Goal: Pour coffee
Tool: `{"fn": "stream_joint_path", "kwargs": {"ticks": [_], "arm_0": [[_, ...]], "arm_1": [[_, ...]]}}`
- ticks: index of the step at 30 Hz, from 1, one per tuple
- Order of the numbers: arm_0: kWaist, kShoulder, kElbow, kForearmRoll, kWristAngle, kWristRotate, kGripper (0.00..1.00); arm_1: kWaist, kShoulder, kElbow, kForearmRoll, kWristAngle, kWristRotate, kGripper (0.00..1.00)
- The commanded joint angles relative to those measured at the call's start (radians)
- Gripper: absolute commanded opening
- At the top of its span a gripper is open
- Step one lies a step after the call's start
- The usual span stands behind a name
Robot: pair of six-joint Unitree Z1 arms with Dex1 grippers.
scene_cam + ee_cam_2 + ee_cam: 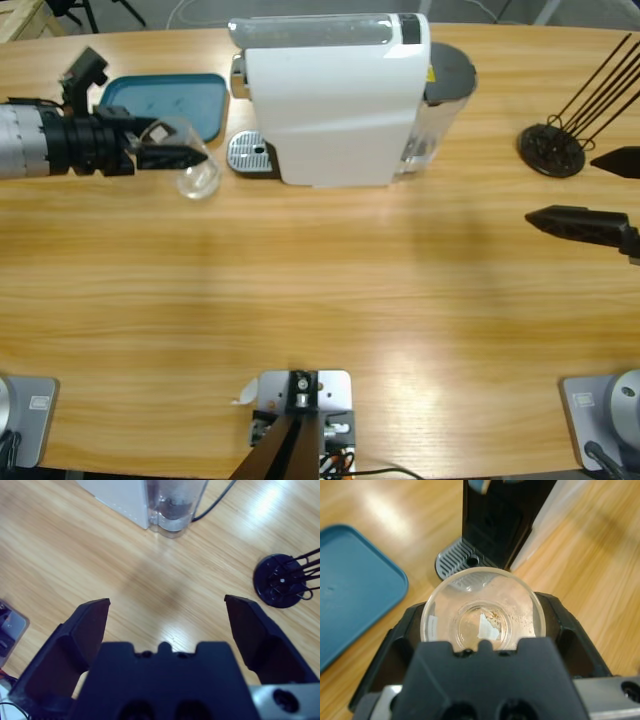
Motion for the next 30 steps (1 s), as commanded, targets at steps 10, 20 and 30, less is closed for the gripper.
{"fn": "stream_joint_path", "kwargs": {"ticks": [10, 20, 30], "arm_0": [[0.021, 0.2, -0.365, 0.35, 0.083, 0.18, 0.292], [-0.062, 0.269, -0.417, 0.332, 0.089, 0.197, 0.292], [-0.081, 0.324, -0.465, 0.332, 0.078, 0.199, 0.292]], "arm_1": [[-0.056, -0.038, 0.016, 0.021, 0.026, -0.036, 0.996], [-0.1, -0.041, 0.014, 0.026, 0.041, -0.065, 0.996], [-0.121, -0.045, 0.016, 0.028, 0.045, -0.08, 0.996]]}}
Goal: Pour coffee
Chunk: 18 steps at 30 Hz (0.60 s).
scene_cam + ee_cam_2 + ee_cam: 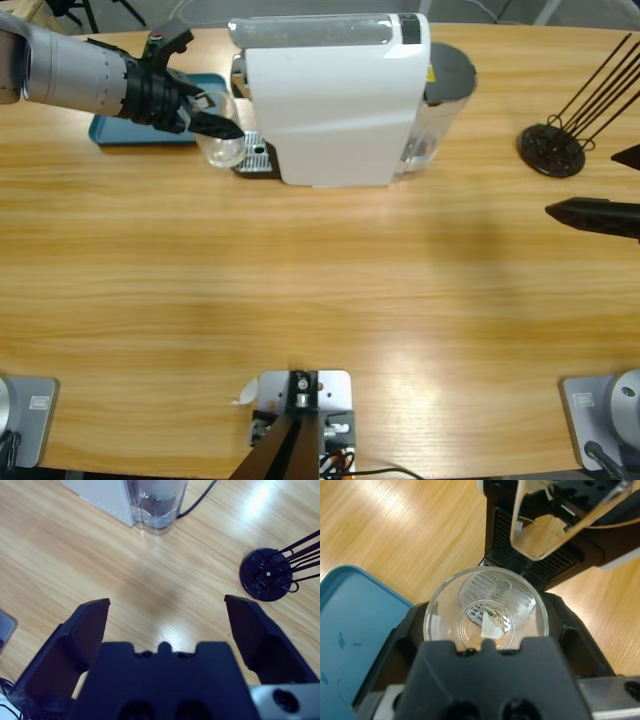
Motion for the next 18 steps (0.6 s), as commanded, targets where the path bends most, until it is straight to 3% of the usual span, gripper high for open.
{"fn": "stream_joint_path", "kwargs": {"ticks": [1, 6, 7, 8, 9, 11, 14, 18], "arm_0": [[-0.033, 0.089, -0.042, -0.004, 0.003, 0.015, 0.292], [-0.045, 0.111, -0.052, -0.004, 0.002, 0.014, 0.294], [-0.045, 0.112, -0.053, -0.004, 0.002, 0.012, 0.36], [-0.045, 0.114, -0.054, -0.002, 0.005, 0.012, 0.556], [-0.045, 0.114, -0.056, 0.003, 0.006, 0.012, 0.664], [-0.047, 0.112, -0.053, 0.008, 0.004, 0.011, 0.812], [-0.047, 0.112, -0.037, 0.008, 0.001, 0.014, 0.977], [-0.047, 0.107, -0.037, 0.008, 0.001, 0.012, 0.996]], "arm_1": [[-0.025, -0.025, 0.016, 0.013, 0.015, -0.02, 0.996], [-0.032, -0.028, 0.016, 0.013, 0.017, -0.023, 0.996], [-0.033, -0.028, 0.016, 0.013, 0.017, -0.023, 0.996], [-0.034, -0.028, 0.016, 0.013, 0.017, -0.023, 0.996], [-0.035, -0.028, 0.017, 0.013, 0.017, -0.024, 0.996], [-0.035, -0.028, 0.017, 0.013, 0.017, -0.025, 0.996], [-0.035, -0.029, 0.017, 0.013, 0.018, -0.026, 0.996], [-0.035, -0.031, 0.017, 0.013, 0.021, -0.027, 0.996]]}}
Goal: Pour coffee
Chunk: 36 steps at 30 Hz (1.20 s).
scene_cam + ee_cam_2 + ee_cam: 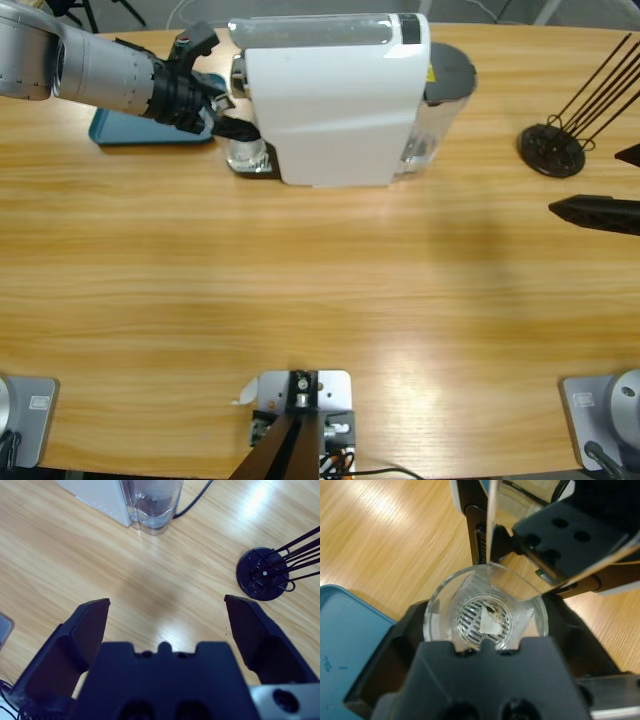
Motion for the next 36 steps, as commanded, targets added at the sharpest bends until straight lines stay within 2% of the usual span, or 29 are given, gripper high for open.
{"fn": "stream_joint_path", "kwargs": {"ticks": [1, 10, 21, 29, 32, 33, 35, 36], "arm_0": [[-0.007, 0.048, 0.013, 0.008, 0.002, 0.012, 0.996], [0.007, -0.02, 0.044, 0.035, 0.016, 0.008, 0.996], [0.05, -0.223, 0.112, 0.114, 0.049, 0.002, 1.0], [0.098, -0.394, 0.259, 0.111, 0.096, -0.285, 1.0], [0.098, -0.506, 0.355, 0.104, 0.086, -0.305, 1.0], [0.098, -0.542, 0.387, 0.101, 0.085, -0.301, 1.0], [0.077, -0.591, 0.439, 0.1, 0.108, -0.281, 0.989], [0.048, -0.605, 0.439, 0.104, 0.158, -0.281, 0.987]], "arm_1": [[-0.016, -0.029, 0.017, 0.012, 0.018, -0.013, 0.996], [-0.016, -0.023, 0.017, 0.009, 0.019, -0.013, 0.996], [-0.017, -0.031, 0.02, 0.005, 0.03, -0.013, 0.996], [-0.017, -0.032, 0.027, -0.006, 0.027, -0.02, 0.997], [-0.018, 0.005, 0.023, -0.015, 0.054, -0.027, 0.998], [-0.017, 0.021, 0.016, -0.017, 0.077, -0.027, 0.933], [-0.018, 0.061, -0.023, -0.014, 0.098, -0.023, 0.481], [-0.019, 0.095, -0.065, -0.003, 0.107, -0.023, 0.196]]}}
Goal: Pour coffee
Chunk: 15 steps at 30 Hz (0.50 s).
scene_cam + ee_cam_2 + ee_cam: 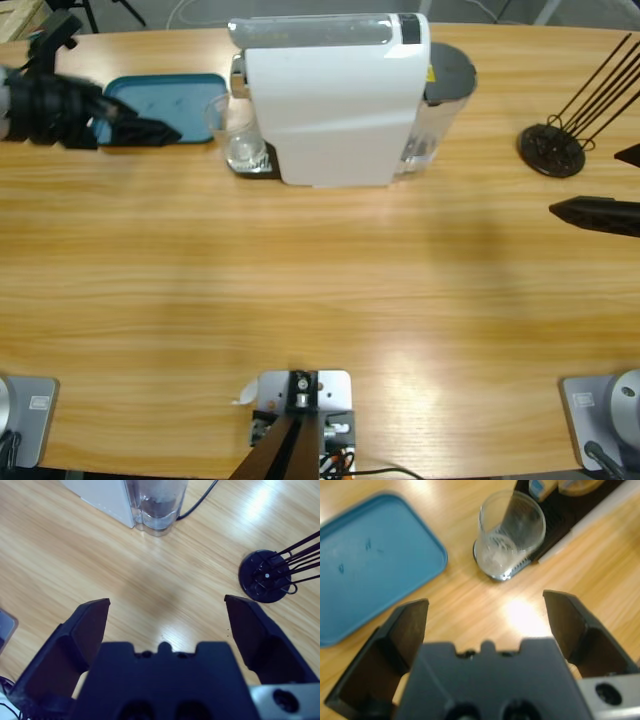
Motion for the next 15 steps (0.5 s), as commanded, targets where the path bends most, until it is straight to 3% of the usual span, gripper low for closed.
{"fn": "stream_joint_path", "kwargs": {"ticks": [1, 4, 10, 15], "arm_0": [[-0.045, -0.194, 0.156, 0.033, 0.093, -0.004, 0.987], [-0.045, -0.147, 0.072, 0.194, 0.097, -0.032, 0.987], [-0.058, -0.324, 0.076, 0.193, 0.19, 0.046, 0.982], [-0.062, -0.257, 0.07, 0.194, 0.271, 0.037, 0.981]], "arm_1": [[-0.024, 0.138, -0.109, 0.014, 0.096, -0.017, 0.014], [-0.068, 0.264, -0.302, 0.073, 0.148, -0.055, 0.0], [-0.142, 0.516, -0.709, 0.296, 0.151, -0.143, 0.0], [-0.163, 0.666, -0.929, 0.389, 0.155, -0.167, 0.0]]}}
